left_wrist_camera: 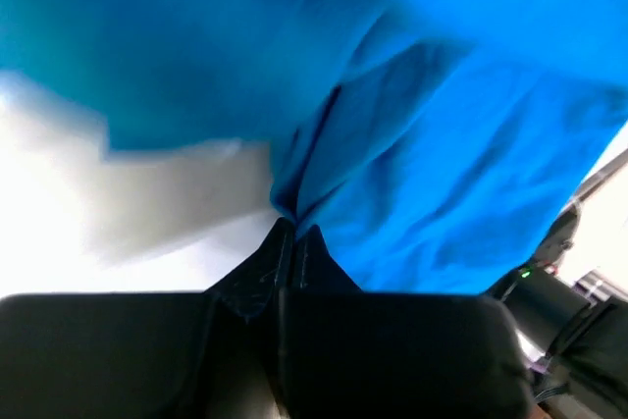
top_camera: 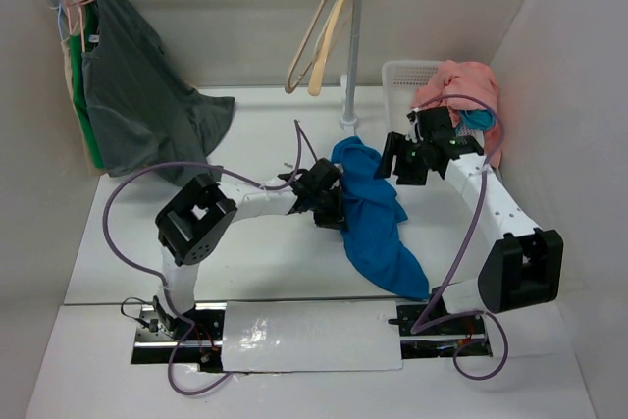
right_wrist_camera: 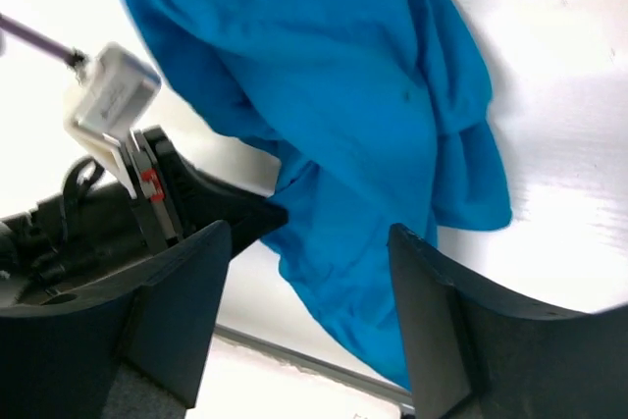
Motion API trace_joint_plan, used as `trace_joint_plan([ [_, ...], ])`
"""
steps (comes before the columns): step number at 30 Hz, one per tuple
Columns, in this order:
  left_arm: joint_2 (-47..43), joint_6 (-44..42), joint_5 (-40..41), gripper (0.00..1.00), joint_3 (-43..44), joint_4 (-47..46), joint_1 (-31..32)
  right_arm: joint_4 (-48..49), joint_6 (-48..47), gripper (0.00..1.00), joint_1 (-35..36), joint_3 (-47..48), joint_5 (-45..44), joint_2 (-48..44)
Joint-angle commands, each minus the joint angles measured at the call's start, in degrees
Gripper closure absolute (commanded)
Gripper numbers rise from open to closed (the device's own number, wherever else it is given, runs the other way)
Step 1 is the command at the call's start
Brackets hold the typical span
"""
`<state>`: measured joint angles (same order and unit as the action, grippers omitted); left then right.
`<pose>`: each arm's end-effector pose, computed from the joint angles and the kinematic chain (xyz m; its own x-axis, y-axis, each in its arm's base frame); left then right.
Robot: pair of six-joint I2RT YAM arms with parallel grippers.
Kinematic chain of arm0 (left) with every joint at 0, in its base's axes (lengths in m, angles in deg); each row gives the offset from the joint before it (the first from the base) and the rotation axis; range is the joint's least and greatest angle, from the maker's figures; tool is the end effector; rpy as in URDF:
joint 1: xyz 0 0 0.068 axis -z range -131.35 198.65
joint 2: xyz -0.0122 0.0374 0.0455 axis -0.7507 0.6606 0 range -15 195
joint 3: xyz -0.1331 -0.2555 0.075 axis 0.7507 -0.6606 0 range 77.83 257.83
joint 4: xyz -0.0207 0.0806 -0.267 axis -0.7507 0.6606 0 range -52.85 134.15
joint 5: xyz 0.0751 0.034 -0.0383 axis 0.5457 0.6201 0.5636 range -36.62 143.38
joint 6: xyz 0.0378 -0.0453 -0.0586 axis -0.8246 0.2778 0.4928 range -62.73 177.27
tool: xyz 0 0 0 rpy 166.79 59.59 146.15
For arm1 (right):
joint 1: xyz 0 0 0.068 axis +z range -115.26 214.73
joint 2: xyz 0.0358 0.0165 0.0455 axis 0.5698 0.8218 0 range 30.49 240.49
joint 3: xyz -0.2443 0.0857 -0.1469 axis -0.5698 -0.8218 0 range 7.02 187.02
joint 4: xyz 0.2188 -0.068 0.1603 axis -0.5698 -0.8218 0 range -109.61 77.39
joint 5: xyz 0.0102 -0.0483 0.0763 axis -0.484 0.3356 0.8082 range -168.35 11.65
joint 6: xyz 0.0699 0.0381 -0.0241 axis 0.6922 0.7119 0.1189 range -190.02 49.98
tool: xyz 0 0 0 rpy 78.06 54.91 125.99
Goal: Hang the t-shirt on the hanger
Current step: Move the tshirt to the center of the board
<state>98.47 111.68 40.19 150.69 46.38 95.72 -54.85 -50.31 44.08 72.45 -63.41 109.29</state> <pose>0.3068 -0.3543 0.1420 -0.9642 -0.1260 -0.2335 0.0498 0.7784 -0.6258 0.3090 0.0699 0.2759 -0.8679 0.1874 -0.4600 -0.0084 0.9204 0.3908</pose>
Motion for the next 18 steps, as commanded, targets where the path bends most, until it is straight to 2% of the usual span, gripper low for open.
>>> trace_joint_plan([
  [1, -8.59, 1.49, 3.52, 1.00, -4.55, 4.73, -0.31, 1.01, -1.51, 0.26, 0.58, 7.84, 2.89, 1.69],
  [3, -16.65, 2.62, 4.14, 1.00, -11.75, 6.23, -2.68, 3.02, 0.23, 0.25, 4.16, 11.72, 3.52, 4.94],
  [6, -23.71, 2.63, 4.14, 1.00, -18.78, 8.42, -6.10, 6.37, 1.48, 0.25, 9.45, 13.05, 1.50, 8.36],
  [9, -30.30, 2.63, 4.75, 1.00, -21.35, 11.14, -8.05, 6.99, 3.06, 0.27, 15.34, 16.47, -0.69, 14.33],
  [14, -33.49, 2.10, 5.98, 1.00, -21.36, 13.70, -9.72, 11.90, 8.23, 0.29, 22.11, 17.81, -4.03, 19.80],
  [18, -34.19, 2.10, 4.84, 1.00, -21.88, 13.70, -11.12, 16.13, 11.31, 0.38, 24.66, 16.49, -7.10, 24.10],
])
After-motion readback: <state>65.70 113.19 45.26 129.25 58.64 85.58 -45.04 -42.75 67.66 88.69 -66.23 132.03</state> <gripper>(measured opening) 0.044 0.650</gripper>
